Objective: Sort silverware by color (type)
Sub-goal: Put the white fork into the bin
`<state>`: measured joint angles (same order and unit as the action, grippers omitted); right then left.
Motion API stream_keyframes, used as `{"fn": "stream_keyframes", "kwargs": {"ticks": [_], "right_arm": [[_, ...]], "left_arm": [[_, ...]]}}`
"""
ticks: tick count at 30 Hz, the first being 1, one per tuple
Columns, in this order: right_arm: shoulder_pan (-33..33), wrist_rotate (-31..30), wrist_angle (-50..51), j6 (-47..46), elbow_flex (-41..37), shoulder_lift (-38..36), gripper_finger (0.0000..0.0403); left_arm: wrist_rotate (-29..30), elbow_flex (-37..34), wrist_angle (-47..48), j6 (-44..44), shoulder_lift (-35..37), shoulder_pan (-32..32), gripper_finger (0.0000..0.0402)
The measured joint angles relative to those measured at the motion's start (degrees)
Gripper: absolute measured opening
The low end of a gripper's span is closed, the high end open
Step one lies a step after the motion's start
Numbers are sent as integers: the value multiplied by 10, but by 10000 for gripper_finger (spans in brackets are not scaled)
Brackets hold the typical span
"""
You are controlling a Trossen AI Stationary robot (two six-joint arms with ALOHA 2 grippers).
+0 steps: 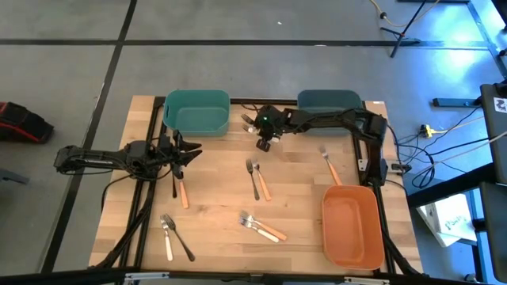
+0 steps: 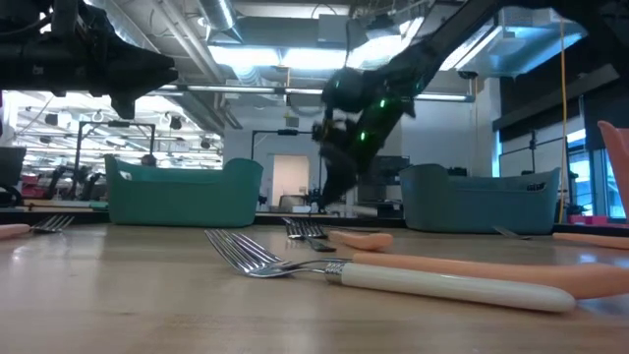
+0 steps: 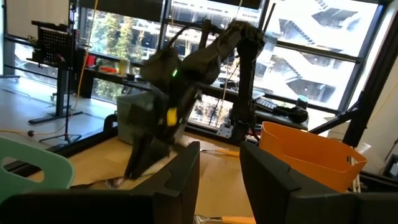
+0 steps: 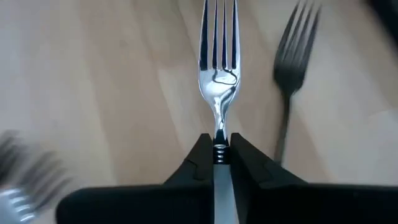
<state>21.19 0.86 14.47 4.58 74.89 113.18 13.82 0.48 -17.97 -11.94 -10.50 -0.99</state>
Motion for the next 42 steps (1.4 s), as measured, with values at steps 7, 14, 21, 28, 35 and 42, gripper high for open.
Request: {"fn": "stream_keyframes", "kwargs": {"ticks": [7, 14, 21, 28, 35, 42], "right_arm": [[2, -2, 46, 3, 0, -87, 15], [2, -38, 135, 5, 1, -188, 16], [35, -65, 175, 4, -69, -299, 16], [140, -70, 127, -2, -196, -415, 16], [263, -29, 69, 5, -288, -438, 17], [323, 27, 1, 6, -350, -416, 17]], "left_arm": [[-14, 0, 1, -1, 0, 0, 110], [-17, 0, 4, -1, 0, 0, 110], [-25, 0, 4, -1, -1, 0, 110], [-18, 0, 1, -12, -17, 0, 110], [-14, 0, -42, -11, -54, 0, 110], [-14, 0, -85, -10, -99, 0, 110]]}}
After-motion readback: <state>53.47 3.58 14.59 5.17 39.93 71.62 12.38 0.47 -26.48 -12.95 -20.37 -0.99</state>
